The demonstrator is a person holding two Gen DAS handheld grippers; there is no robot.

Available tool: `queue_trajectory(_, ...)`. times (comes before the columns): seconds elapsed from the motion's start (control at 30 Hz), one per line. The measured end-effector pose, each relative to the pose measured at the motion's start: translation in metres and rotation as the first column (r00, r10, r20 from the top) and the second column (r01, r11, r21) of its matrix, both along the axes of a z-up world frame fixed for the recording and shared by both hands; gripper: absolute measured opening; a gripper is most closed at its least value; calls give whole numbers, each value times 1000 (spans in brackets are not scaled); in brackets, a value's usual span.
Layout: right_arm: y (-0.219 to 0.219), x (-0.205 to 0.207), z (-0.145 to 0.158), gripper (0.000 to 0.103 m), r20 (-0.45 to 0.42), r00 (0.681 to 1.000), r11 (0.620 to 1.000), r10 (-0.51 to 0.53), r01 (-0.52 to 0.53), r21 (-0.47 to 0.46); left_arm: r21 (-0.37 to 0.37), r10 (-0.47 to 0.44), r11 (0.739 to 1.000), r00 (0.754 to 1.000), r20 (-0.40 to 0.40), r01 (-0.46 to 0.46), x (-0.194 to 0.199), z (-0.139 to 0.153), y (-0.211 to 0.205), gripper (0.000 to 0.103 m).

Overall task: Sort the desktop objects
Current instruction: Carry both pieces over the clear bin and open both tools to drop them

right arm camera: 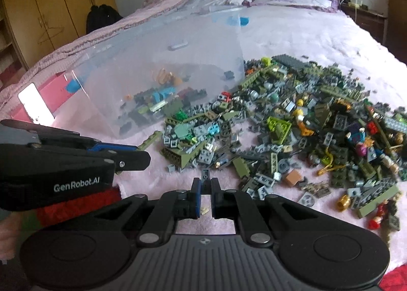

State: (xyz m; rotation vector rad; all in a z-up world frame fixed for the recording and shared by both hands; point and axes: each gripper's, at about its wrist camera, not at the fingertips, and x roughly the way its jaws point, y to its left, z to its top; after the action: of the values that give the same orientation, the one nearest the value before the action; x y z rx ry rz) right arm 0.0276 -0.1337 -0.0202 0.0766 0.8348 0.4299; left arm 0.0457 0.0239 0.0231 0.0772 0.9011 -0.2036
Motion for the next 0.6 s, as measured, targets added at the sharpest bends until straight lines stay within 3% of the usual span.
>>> queue_trajectory(0.2,-8,3,18,8,14,1000,1000,-21,20,11,2,45,999,999,12,-45,4,16,2,9)
queue_trajectory(0.6,10,33,82,8,161,985,999,53,-52,-13,-36,113,993,980,163,-109,26,84,31,9)
